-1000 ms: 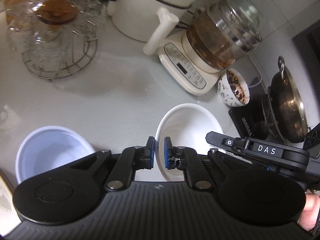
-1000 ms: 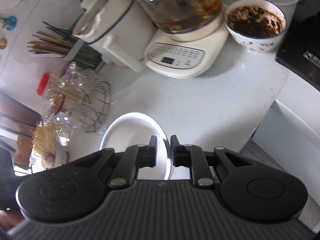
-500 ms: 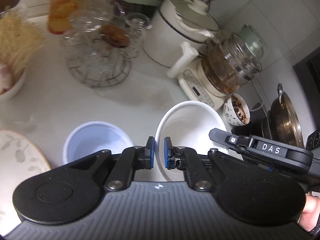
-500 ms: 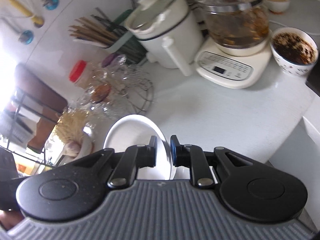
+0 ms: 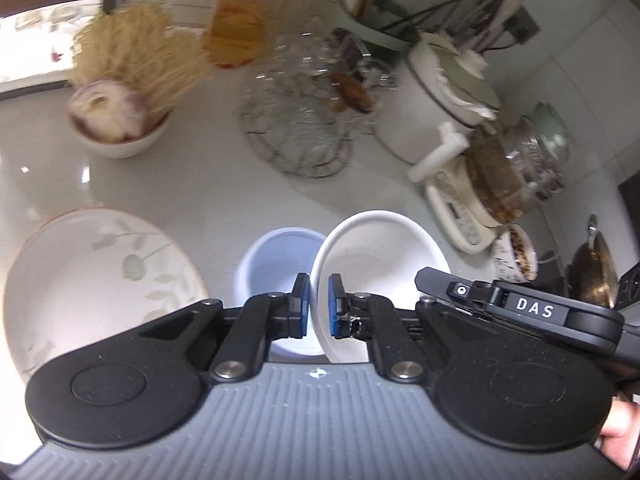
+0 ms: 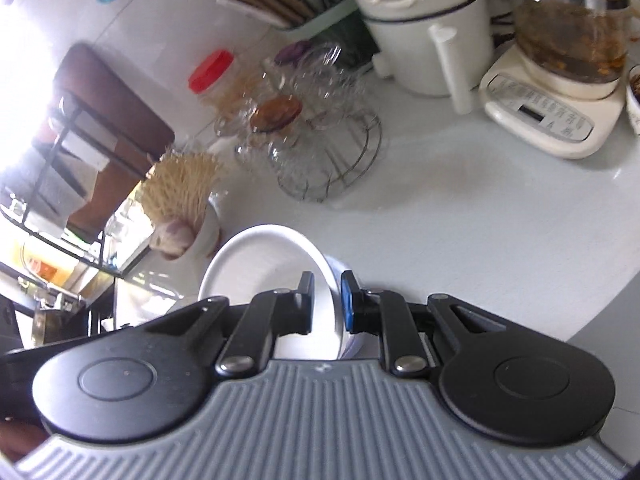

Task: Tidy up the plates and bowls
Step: 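Lift the white ceramic bowl with the left gripper toward the plastic bowls, then lower the ceramic bowl into the plastic bowls and open the left gripper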

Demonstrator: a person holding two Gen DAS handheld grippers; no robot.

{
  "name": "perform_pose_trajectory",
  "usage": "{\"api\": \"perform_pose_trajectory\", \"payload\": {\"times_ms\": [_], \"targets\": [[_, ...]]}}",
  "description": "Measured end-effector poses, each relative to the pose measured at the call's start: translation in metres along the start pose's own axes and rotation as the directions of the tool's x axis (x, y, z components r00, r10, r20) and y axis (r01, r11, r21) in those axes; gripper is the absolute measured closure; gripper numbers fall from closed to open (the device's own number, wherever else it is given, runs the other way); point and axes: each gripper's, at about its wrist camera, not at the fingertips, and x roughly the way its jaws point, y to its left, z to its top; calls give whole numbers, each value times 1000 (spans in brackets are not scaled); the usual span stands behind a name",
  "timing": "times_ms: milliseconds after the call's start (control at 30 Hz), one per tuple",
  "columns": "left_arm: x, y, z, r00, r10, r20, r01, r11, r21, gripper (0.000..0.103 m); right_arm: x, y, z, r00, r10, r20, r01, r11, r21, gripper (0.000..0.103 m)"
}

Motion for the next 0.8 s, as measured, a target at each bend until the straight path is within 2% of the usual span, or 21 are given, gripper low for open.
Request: {"api": "perform_pose_trajectory", "payload": {"times_ms": [300,600,800], "targets": [[17,27,-9,998,67,8,-66,997,-49,92,37,15,-1,997,-27,-67,21,996,-92,85],[33,40,-8,996,85,0,-84,990,-116,92,59,19,7,994,-39,-103,22,986,-166,84],[43,39,1,997,81,-20,-83,989,-123,92,73,11,15,993,-45,-112,29,989,-143,84]]}}
